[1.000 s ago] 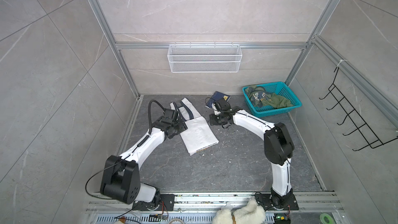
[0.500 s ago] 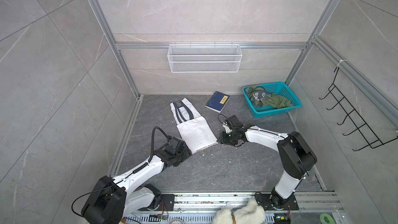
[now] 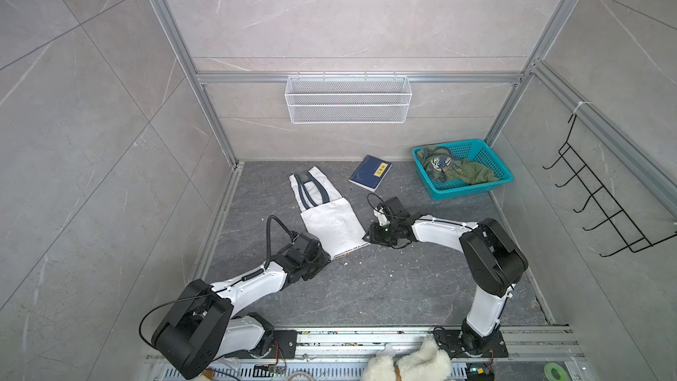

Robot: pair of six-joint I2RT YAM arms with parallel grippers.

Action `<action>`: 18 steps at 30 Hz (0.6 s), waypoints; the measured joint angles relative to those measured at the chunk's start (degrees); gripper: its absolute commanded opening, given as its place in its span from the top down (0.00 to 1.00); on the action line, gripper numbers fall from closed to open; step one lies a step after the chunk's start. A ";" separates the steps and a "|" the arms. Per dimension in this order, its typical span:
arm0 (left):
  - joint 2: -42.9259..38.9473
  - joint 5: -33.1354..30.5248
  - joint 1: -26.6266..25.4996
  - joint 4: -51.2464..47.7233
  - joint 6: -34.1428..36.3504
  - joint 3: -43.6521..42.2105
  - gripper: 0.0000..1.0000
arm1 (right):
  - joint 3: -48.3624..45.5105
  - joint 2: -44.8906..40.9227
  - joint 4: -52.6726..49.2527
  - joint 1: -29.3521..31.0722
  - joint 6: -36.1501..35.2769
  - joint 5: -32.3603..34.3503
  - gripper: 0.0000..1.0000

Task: Fold and stack the tank tops
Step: 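Lift the near end and roll it over away from the robot with both grippers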

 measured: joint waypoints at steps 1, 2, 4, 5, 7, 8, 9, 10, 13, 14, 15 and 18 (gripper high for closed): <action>0.37 0.00 0.00 0.46 -0.04 -0.09 0.53 | -0.09 0.15 0.15 0.00 0.04 -0.09 0.59; 0.87 0.02 0.00 0.90 -0.13 -0.13 0.56 | -0.28 0.22 0.28 0.02 0.17 -0.24 0.60; 1.79 0.07 0.00 1.68 -0.33 -0.20 0.61 | -0.52 0.22 0.59 0.02 0.37 -0.44 0.62; 2.19 0.09 0.00 2.05 -0.35 -0.22 0.63 | -0.70 0.22 0.87 0.02 0.55 -0.46 0.64; 2.64 0.09 0.00 2.54 -0.39 -0.22 0.68 | -1.14 0.22 1.36 0.02 0.72 -0.61 0.67; 2.67 0.11 0.00 2.62 -0.39 -0.22 0.70 | -1.38 0.22 1.73 0.02 0.92 -0.66 0.70; 2.67 0.11 0.00 2.86 -0.39 -0.26 0.73 | -1.64 0.22 2.12 0.02 1.03 -0.72 0.73; 2.67 0.11 0.00 3.06 -0.42 -0.33 0.75 | -1.86 0.22 2.40 0.02 1.09 -0.81 0.75; 2.67 0.09 0.00 3.32 -0.37 -0.44 0.83 | -2.60 0.22 3.43 0.13 1.29 -0.87 0.83; 2.67 0.11 0.00 3.34 -0.39 -0.48 0.84 | -2.80 0.22 3.69 0.17 1.44 -0.83 0.84; 2.67 0.09 0.00 3.34 -0.39 -0.48 0.86 | -2.97 0.22 3.87 0.20 1.49 -0.85 0.85; 2.45 0.09 -0.02 3.10 -0.31 -0.48 0.91 | -3.67 -0.28 4.04 0.37 1.99 -0.81 0.89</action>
